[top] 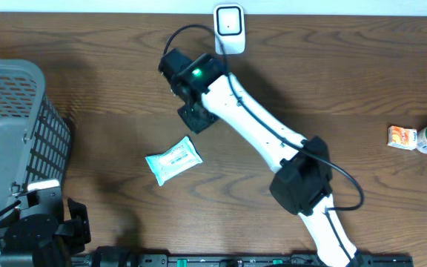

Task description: Scan the item barcode

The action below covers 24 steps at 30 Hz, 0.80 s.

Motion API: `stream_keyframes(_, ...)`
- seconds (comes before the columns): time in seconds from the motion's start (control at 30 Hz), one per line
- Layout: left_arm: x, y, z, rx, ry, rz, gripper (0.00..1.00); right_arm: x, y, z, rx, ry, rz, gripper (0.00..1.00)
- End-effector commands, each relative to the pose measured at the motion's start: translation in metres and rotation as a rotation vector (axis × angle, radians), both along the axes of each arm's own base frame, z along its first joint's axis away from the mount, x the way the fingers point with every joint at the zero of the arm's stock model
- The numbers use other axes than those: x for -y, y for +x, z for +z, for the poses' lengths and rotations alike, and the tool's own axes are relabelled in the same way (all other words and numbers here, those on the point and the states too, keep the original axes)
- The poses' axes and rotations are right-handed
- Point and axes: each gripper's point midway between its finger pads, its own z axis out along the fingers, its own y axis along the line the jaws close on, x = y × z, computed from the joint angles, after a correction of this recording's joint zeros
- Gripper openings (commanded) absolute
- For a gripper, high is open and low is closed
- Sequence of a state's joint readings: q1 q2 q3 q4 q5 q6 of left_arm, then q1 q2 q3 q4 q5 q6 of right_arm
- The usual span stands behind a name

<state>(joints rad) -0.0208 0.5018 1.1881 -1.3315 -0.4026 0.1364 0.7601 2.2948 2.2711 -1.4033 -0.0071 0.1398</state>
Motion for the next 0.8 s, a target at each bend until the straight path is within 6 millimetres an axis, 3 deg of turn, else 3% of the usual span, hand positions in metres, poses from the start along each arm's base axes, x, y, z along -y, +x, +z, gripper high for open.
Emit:
stream_keyframes(0.0,-0.002,-0.002,0.003,0.004,0.019,0.004,0.83,-0.065,-0.034,0.032,-0.131,0.339,0.117,0.01)
stream_keyframes(0.07,-0.002,-0.002,0.003,0.004,0.019,0.004,0.83,-0.090,-0.043,0.035,-0.184,0.434,0.115,0.01)
stream_keyframes(0.13,-0.002,-0.002,0.003,0.004,0.019,0.004,0.83,-0.110,-0.065,0.027,-0.266,0.460,0.106,0.01)
stream_keyframes(0.27,-0.002,-0.002,0.003,0.004,0.019,0.004,0.83,-0.131,-0.103,0.005,-0.316,0.410,0.176,0.01)
stream_keyframes(0.4,-0.002,-0.002,0.003,0.004,0.019,0.004,0.83,-0.154,-0.154,-0.016,-0.351,0.354,0.273,0.01)
stream_keyframes(0.47,-0.002,-0.002,0.003,0.004,0.019,0.004,0.83,-0.158,-0.158,-0.026,-0.333,0.328,0.283,0.01)
stream_keyframes(0.6,-0.002,-0.002,0.003,0.004,0.019,0.004,0.83,-0.156,-0.144,-0.059,-0.238,0.217,0.198,0.09)
stream_keyframes(0.77,-0.002,-0.002,0.003,0.004,0.019,0.004,0.84,-0.154,-0.138,-0.096,-0.251,0.169,0.178,0.06)
